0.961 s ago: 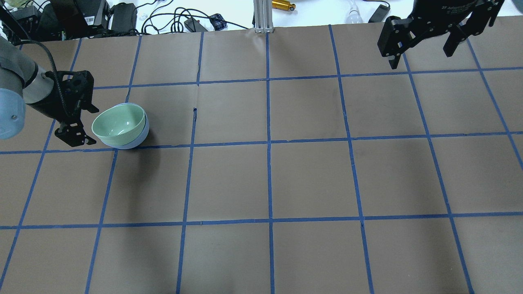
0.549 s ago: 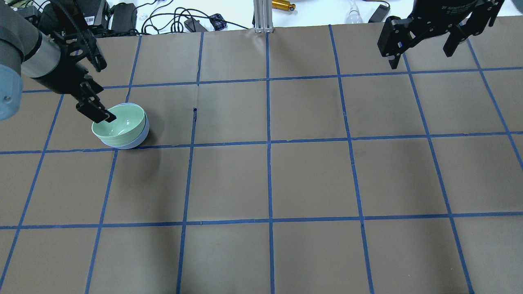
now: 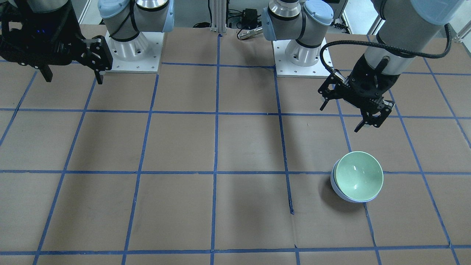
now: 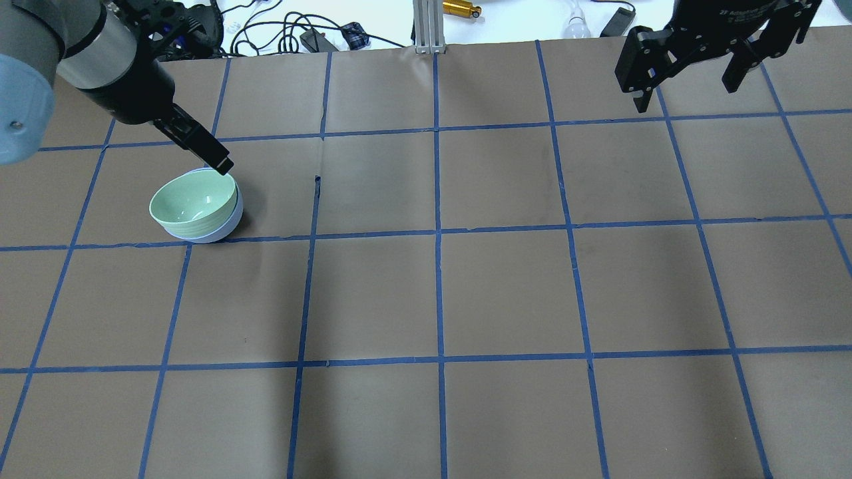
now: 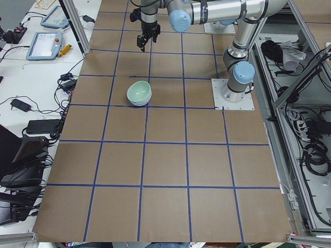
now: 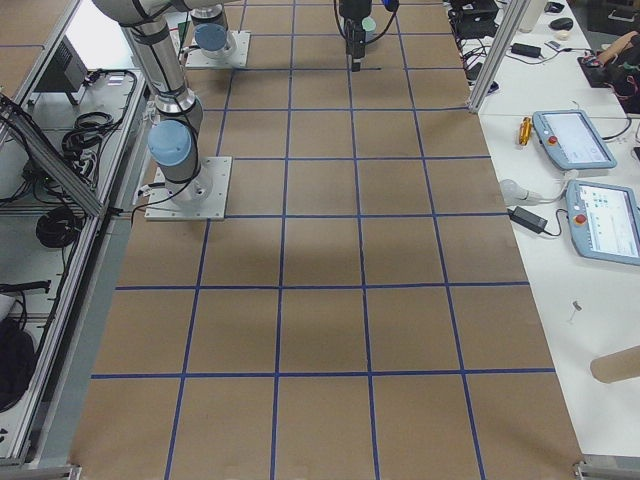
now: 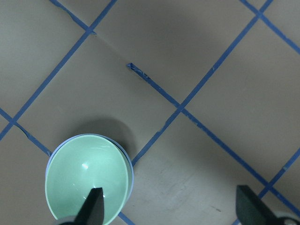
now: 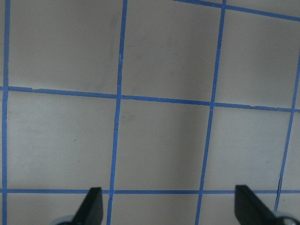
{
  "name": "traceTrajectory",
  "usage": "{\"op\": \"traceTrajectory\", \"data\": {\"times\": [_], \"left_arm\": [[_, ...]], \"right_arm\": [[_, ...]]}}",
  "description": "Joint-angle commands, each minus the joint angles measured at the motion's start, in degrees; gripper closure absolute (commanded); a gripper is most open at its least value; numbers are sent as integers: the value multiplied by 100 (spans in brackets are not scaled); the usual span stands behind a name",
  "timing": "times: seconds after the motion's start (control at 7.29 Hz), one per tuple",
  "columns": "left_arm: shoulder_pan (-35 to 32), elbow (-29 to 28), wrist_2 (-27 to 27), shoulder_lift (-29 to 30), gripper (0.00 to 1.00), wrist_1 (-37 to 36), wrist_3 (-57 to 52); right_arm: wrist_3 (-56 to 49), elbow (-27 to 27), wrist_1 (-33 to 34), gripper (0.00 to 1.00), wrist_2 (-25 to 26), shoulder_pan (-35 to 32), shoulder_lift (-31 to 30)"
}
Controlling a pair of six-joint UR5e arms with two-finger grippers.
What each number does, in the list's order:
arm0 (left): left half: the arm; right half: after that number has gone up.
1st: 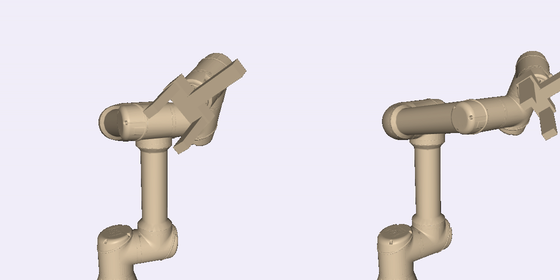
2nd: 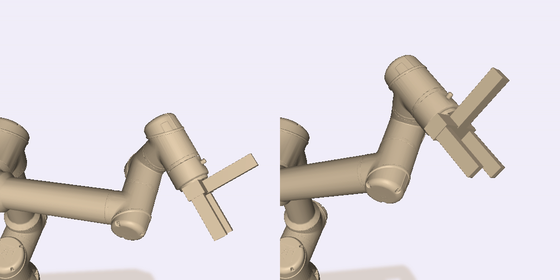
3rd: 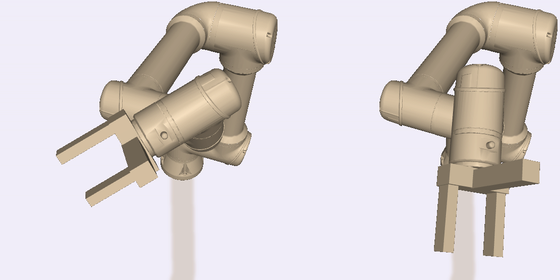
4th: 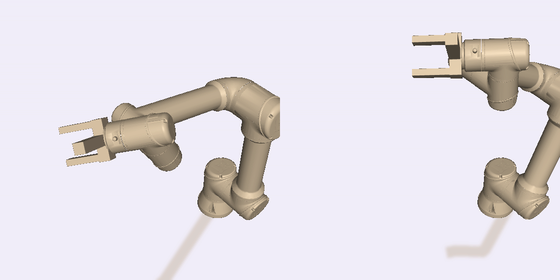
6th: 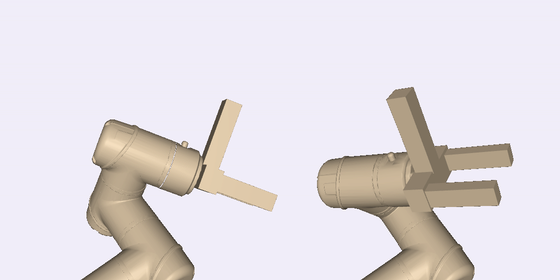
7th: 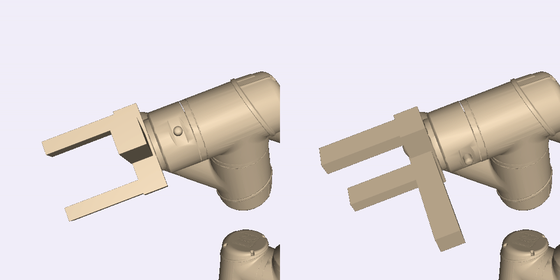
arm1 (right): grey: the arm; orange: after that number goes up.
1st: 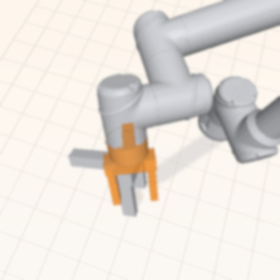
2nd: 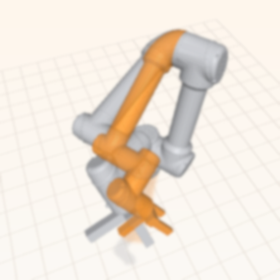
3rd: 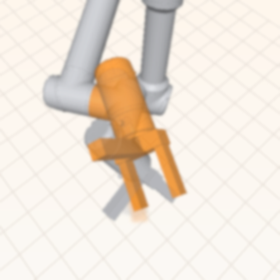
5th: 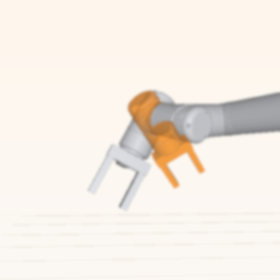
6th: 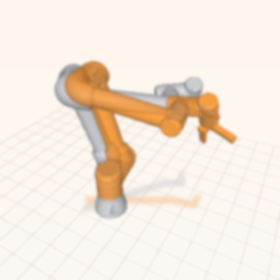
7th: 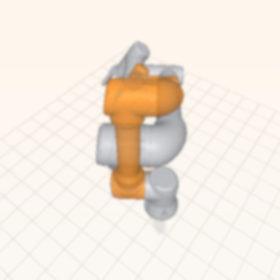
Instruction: Stack green bowl on blue bowl
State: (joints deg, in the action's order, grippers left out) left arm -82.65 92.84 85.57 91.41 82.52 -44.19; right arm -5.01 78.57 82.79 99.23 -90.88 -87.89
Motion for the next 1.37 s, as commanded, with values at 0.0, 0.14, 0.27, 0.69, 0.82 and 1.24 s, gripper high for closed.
{"op": "traceTrajectory", "data": {"times": [0.0,0.14,0.27,0.69,0.82,1.24], "left_arm": [[-390,-37,82,-52,0,53,1327],[-557,-29,204,-96,0,219,1969],[-594,-46,318,-166,0,307,2463],[-612,-55,320,-360,0,685,3757],[-638,-46,328,-386,0,703,3890],[-682,-46,424,-431,0,704,4031]], "right_arm": [[0,0,0,0,0,0,0],[0,0,0,0,0,0,0],[0,0,0,0,0,0,0],[0,0,0,0,0,0,0],[0,0,0,0,0,0,0],[0,0,0,0,0,0,0]]}}
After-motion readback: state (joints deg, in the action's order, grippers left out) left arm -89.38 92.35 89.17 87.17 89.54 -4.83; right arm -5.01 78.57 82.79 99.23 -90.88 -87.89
